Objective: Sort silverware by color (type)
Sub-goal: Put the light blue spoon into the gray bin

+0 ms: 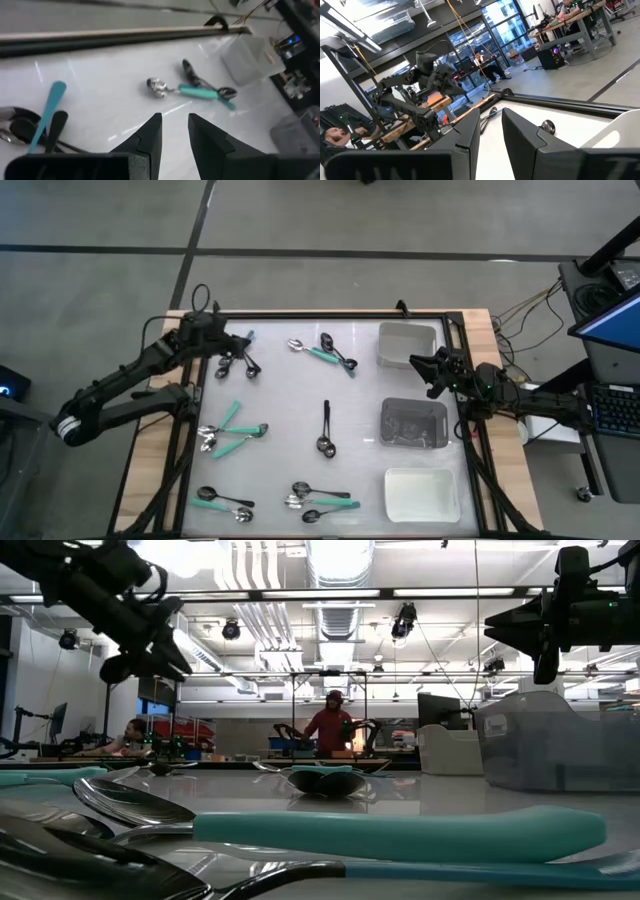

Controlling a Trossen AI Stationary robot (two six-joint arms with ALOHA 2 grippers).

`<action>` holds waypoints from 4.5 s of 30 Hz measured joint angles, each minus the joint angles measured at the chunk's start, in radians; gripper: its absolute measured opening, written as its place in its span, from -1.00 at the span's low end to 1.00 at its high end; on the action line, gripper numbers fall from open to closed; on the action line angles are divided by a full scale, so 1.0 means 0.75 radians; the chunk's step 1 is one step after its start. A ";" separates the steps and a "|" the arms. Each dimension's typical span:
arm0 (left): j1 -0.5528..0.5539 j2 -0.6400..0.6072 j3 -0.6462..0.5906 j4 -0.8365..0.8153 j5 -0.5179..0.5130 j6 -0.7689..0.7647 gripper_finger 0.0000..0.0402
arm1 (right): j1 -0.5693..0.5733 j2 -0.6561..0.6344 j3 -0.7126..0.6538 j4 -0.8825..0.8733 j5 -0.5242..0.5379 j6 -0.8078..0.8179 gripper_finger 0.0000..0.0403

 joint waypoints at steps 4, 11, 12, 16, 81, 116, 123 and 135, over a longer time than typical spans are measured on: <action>-0.027 0.114 0.055 -0.017 -0.003 0.006 -0.61 | 0.000 0.000 0.000 0.000 0.000 0.000 -0.64; -0.053 0.360 0.188 -0.053 0.001 0.152 -0.61 | 0.000 0.000 0.000 0.000 0.000 0.000 -0.64; -0.057 0.393 0.199 -0.054 0.002 0.152 -0.61 | 0.000 0.000 0.000 0.000 0.000 0.000 -0.64; -0.067 0.523 0.243 -0.056 0.012 0.215 -0.61 | 0.000 0.000 0.000 0.000 0.000 0.000 -0.64; -0.312 1.712 1.172 -0.324 0.121 1.481 -0.21 | 0.000 0.000 0.000 0.000 0.000 0.000 -0.64; -0.318 1.838 1.314 -0.402 -0.090 1.755 -0.32 | 0.000 0.000 0.000 -0.001 0.000 0.000 -0.64; -0.318 1.835 1.314 -0.416 -0.119 1.718 -0.86 | 0.000 0.000 0.000 -0.001 0.000 0.000 -0.64; -0.319 1.807 1.310 -0.483 -0.143 1.554 -0.94 | 0.000 0.000 0.000 0.000 0.000 0.000 -0.64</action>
